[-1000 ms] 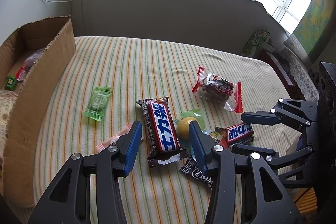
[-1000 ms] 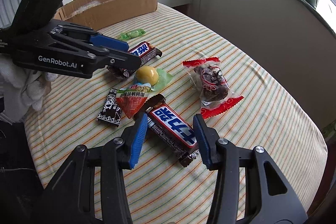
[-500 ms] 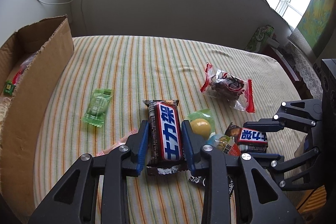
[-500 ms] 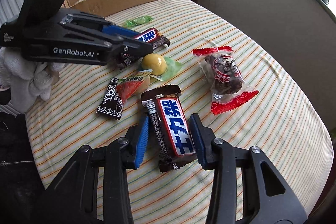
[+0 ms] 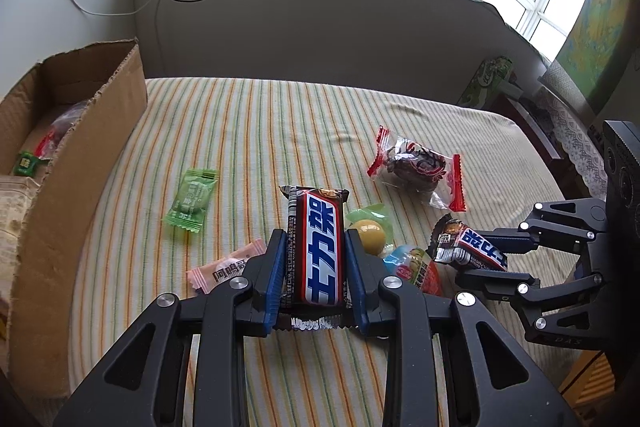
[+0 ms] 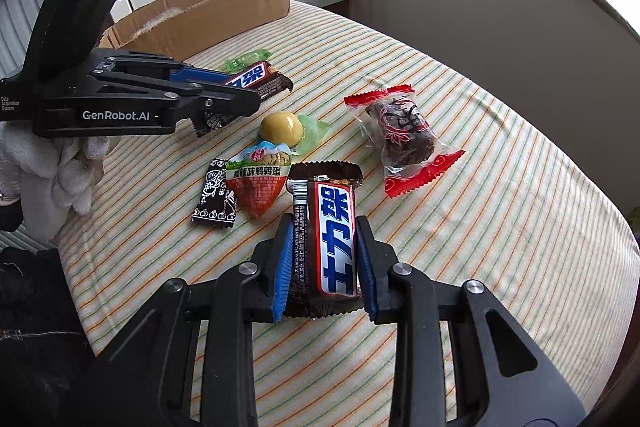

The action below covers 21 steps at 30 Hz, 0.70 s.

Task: Organize snacks
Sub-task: 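Lift the chocolate bar with the right tool and carry it into the box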

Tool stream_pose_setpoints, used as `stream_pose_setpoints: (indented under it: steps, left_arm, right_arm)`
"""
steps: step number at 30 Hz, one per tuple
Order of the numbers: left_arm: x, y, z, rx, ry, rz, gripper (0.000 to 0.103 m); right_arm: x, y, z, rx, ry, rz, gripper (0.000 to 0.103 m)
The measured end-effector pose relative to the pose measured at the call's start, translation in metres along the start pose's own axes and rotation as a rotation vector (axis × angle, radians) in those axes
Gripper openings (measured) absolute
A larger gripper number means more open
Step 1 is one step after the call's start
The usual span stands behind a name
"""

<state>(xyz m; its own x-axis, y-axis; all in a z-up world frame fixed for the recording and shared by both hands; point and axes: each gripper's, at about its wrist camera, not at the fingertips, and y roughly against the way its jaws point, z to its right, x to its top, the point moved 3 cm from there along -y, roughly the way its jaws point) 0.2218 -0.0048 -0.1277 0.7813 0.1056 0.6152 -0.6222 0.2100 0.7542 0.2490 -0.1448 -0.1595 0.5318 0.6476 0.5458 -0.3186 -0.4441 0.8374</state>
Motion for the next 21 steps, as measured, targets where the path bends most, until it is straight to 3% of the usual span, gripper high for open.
stream_pose_setpoints:
  steps: [10,21]
  left_arm:
    - [0.0,0.033,-0.004,-0.021,0.013,0.068,0.027]
    - [-0.008,0.069,-0.032,-0.025,0.076,0.136,0.027]
  right_arm:
    - [0.007,0.04,-0.007,-0.022,-0.037,0.068,0.03]
    - [0.052,0.064,-0.04,-0.006,-0.021,0.15,0.03]
